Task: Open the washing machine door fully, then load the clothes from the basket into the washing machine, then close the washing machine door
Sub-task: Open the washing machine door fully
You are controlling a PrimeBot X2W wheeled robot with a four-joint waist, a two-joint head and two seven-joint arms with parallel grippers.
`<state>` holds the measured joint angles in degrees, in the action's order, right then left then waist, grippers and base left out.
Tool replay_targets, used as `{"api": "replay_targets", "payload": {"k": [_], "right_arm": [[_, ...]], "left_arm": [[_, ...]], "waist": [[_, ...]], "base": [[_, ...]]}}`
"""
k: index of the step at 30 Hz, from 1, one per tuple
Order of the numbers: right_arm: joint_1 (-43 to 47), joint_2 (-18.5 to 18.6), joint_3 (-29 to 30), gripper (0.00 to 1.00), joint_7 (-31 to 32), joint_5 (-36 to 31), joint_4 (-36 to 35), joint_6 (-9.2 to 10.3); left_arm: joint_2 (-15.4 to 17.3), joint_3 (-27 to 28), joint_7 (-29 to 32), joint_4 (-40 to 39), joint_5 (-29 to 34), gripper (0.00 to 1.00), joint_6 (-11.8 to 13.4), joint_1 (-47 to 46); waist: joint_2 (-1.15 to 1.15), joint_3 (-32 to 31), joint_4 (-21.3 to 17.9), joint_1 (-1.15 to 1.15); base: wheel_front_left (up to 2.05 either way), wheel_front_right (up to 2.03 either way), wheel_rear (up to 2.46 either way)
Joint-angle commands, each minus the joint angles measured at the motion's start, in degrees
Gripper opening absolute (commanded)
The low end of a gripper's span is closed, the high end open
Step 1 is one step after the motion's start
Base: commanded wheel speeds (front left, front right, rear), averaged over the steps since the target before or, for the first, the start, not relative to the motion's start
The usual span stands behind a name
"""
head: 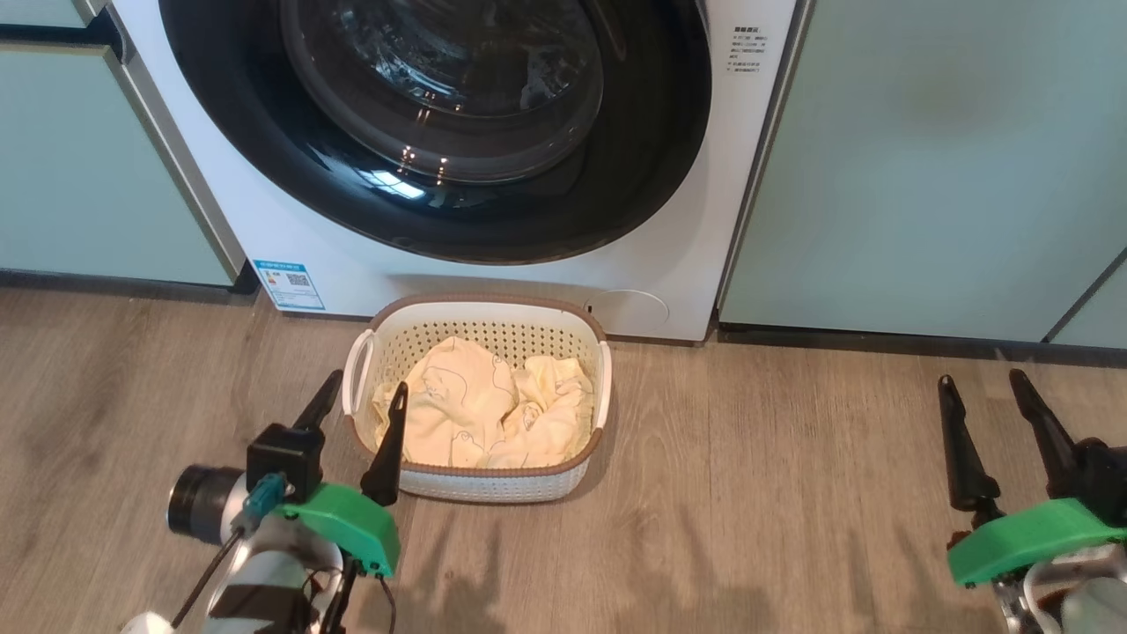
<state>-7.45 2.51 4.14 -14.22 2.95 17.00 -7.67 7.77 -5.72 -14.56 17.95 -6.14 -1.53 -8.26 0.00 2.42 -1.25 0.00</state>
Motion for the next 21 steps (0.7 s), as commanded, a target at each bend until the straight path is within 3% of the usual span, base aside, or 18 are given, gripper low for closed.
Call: {"api": "replay_targets", "payload": {"k": [1, 16, 17, 18, 21], "right_arm": [[-2.3, 0.37, -1.07, 1.0, -0.78, 0.13, -1.88, 0.19], [-3.28, 0.37, -0.88, 1.0, -0.78, 1.51, -2.03, 0.19], [-3.52, 0.37, -0.69, 0.58, -0.78, 1.74, -1.99, 0.19], [-3.81, 0.37, -0.62, 0.0, -0.78, 2.18, -1.98, 0.19], [-4.9, 0.41, -0.57, 0.0, -0.78, 3.24, -1.75, 0.19]], "left_arm": [[0.91, 2.22, -0.44, -1.37, 0.09, 1.0, 0.27, -2.21], [0.83, 1.83, -0.44, -2.53, 0.91, 1.0, 0.37, -3.03], [0.86, 1.69, -0.44, -2.64, 1.17, 1.0, 0.46, -3.23], [0.74, 1.64, -0.44, -2.89, 1.19, 1.0, 0.46, -3.49], [0.53, 1.44, -0.44, -3.46, 1.32, 1.0, 0.35, -4.31]], "waist": [[0.0, -0.06, 0.03, 0.0], [0.0, 1.76, 0.4, 0.0], [0.0, 2.13, 0.53, 0.0], [0.0, 2.55, 0.67, 0.0], [0.0, 3.98, 1.04, 0.0]], "base": [[0.0, 0.0, 0.0], [0.0, 0.0, 0.0], [0.0, 0.0, 0.0], [0.0, 0.0, 0.0], [0.0, 0.0, 0.0]]}}
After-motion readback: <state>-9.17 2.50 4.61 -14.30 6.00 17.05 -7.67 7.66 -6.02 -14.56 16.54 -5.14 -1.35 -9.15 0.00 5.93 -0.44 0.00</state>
